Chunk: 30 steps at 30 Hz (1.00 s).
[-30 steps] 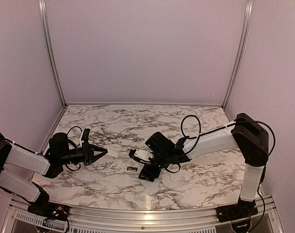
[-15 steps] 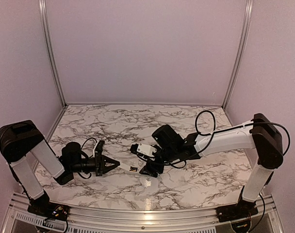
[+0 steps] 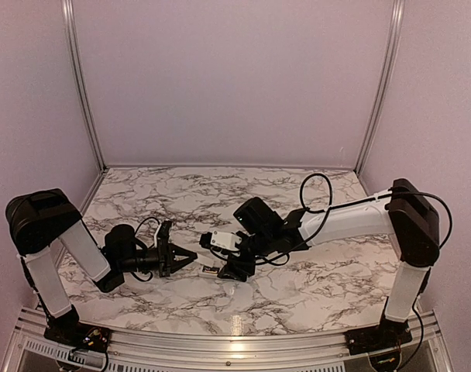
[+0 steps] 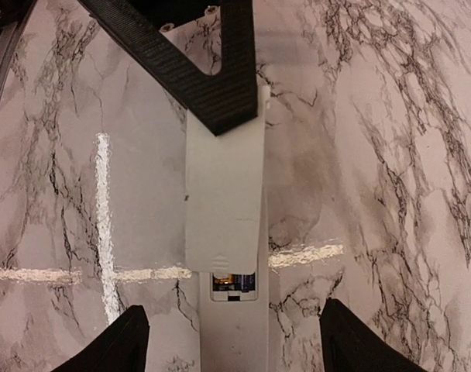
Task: Load the batteries into the remote control
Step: Place the battery cover on the remote control without the battery cover.
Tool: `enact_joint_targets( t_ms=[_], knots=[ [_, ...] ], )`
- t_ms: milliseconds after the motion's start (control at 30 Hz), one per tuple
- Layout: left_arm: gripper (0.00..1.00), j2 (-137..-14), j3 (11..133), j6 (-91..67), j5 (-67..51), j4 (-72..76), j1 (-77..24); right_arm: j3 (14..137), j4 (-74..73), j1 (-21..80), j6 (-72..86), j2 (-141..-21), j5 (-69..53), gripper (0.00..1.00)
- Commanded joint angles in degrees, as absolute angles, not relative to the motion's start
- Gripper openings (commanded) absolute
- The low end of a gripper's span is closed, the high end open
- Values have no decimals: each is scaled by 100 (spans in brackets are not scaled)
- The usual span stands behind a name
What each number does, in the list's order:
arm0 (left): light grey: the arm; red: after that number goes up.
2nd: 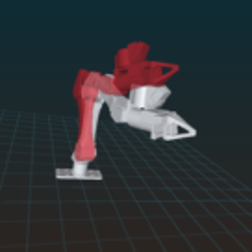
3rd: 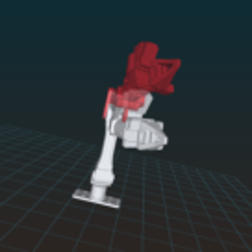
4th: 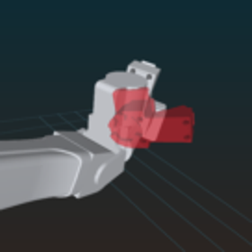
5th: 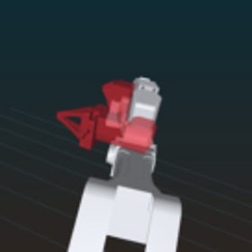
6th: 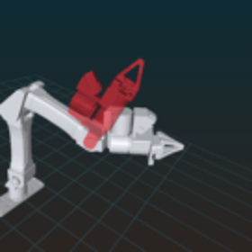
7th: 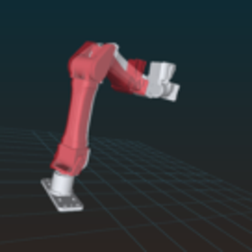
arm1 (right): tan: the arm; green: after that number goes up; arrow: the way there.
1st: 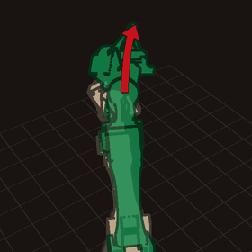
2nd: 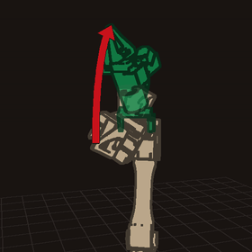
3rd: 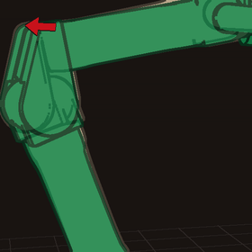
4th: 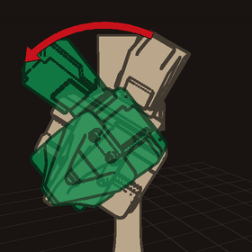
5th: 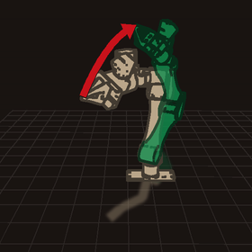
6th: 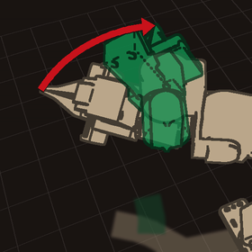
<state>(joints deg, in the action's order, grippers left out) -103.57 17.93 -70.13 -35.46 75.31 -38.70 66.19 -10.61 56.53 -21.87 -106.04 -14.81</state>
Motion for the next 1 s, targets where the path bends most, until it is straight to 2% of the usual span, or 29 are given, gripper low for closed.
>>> enact_joint_targets(
  t_ms=[0,967],
  knots=[
    [0,-10510,1921,-6907,-3445,8137,-3884,6992,-1295,5600,-2341,-10846,-1472,72],
    [0,-10891,2100,-6759,-3160,7715,-4008,7752,-1725,5703,-2338,-11611,-1521,65]
  ],
)
